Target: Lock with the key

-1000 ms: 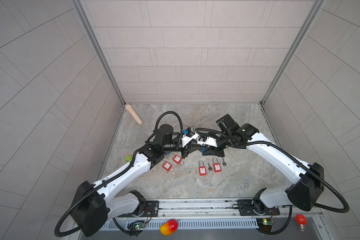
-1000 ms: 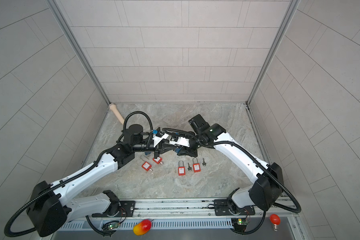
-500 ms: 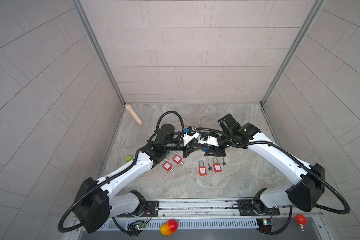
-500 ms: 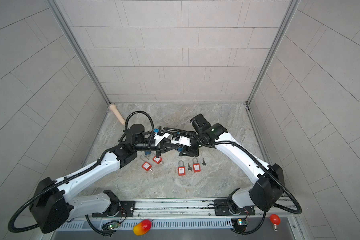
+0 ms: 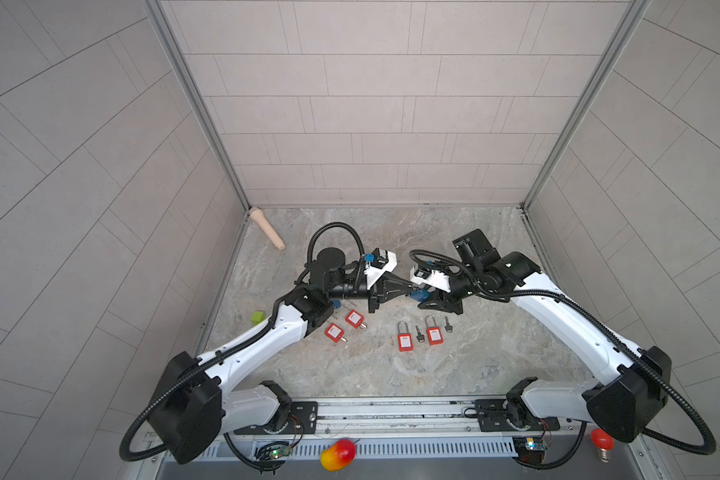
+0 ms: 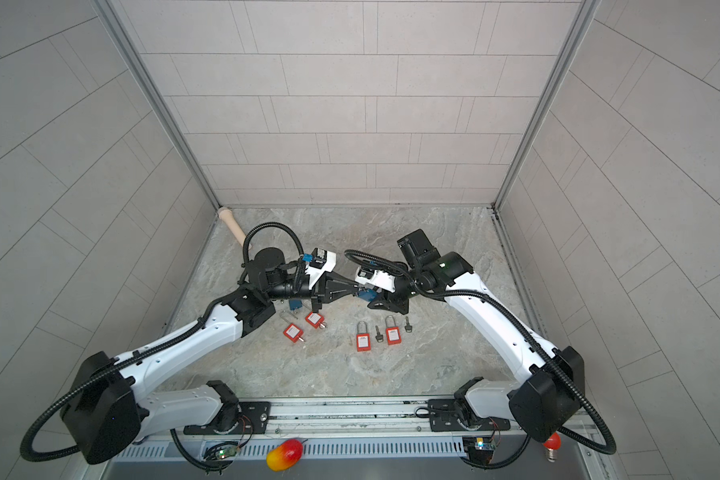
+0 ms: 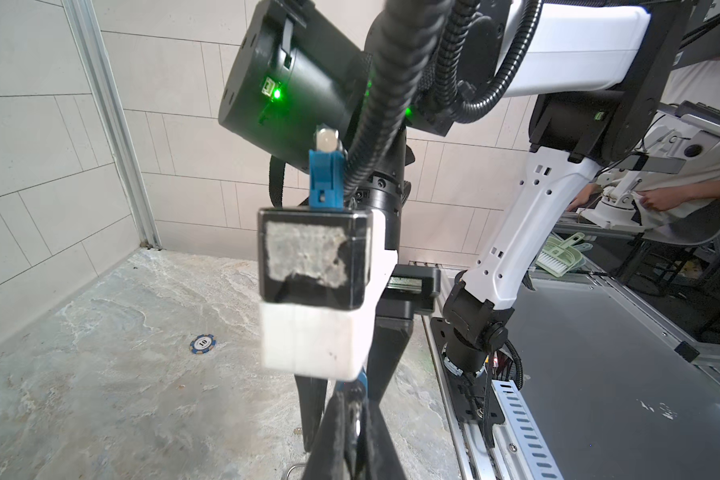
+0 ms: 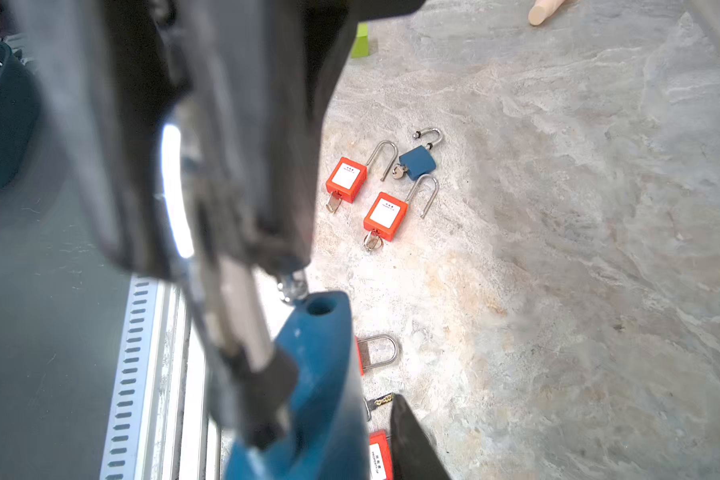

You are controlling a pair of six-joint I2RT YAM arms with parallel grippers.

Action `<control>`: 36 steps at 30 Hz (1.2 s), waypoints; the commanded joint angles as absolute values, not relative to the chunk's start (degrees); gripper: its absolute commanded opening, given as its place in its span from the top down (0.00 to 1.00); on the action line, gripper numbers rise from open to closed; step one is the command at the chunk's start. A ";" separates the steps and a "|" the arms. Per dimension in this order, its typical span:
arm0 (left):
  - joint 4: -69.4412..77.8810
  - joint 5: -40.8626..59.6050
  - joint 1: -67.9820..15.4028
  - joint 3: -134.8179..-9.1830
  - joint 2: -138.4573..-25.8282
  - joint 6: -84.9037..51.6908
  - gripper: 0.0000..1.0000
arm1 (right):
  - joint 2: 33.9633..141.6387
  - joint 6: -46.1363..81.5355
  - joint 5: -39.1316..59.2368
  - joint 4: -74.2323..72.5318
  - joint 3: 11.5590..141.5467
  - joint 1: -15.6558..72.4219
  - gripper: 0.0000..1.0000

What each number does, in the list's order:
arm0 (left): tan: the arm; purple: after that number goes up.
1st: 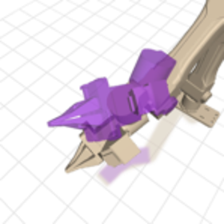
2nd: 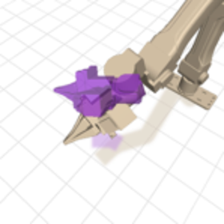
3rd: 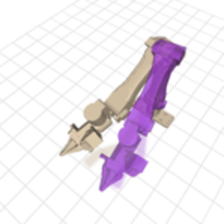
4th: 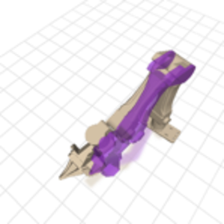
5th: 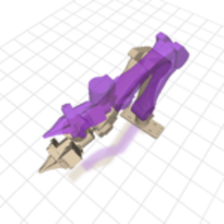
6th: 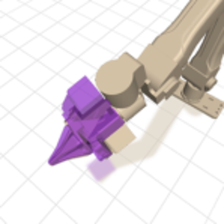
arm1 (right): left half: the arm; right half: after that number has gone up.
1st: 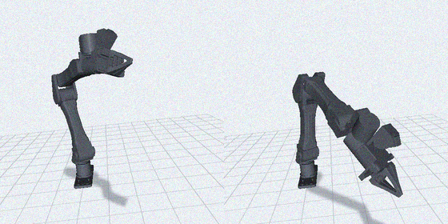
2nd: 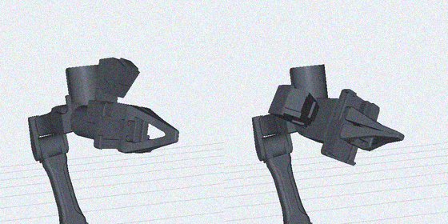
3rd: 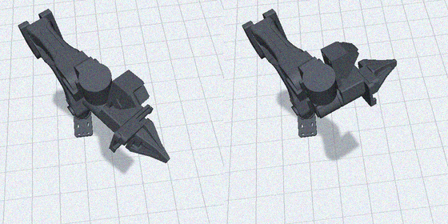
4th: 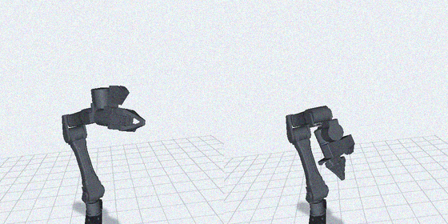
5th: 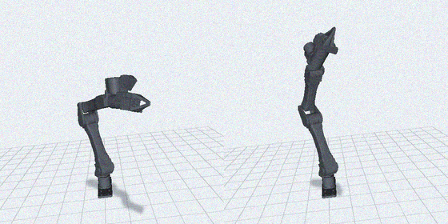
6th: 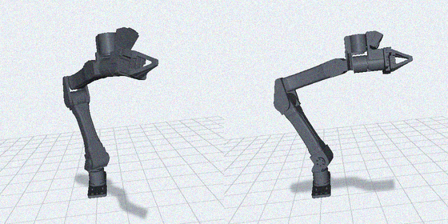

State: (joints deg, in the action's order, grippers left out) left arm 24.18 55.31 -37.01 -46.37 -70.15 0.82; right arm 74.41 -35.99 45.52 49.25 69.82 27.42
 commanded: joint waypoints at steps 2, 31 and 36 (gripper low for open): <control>29.25 56.70 -37.24 -46.15 -69.36 -0.14 1.00 | 73.52 -35.96 49.81 48.13 68.66 27.42 0.72; 34.30 56.35 -40.63 -44.33 -72.87 -1.38 1.00 | 73.99 -31.69 58.13 46.47 74.13 28.11 1.00; 34.38 55.99 -41.95 -44.19 -73.35 -0.99 1.00 | 74.48 -31.13 58.75 46.14 74.88 28.59 1.00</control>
State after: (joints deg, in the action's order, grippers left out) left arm 33.34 54.68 -38.41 -45.32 -72.23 -1.96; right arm 74.35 -33.12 50.43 52.69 71.57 27.07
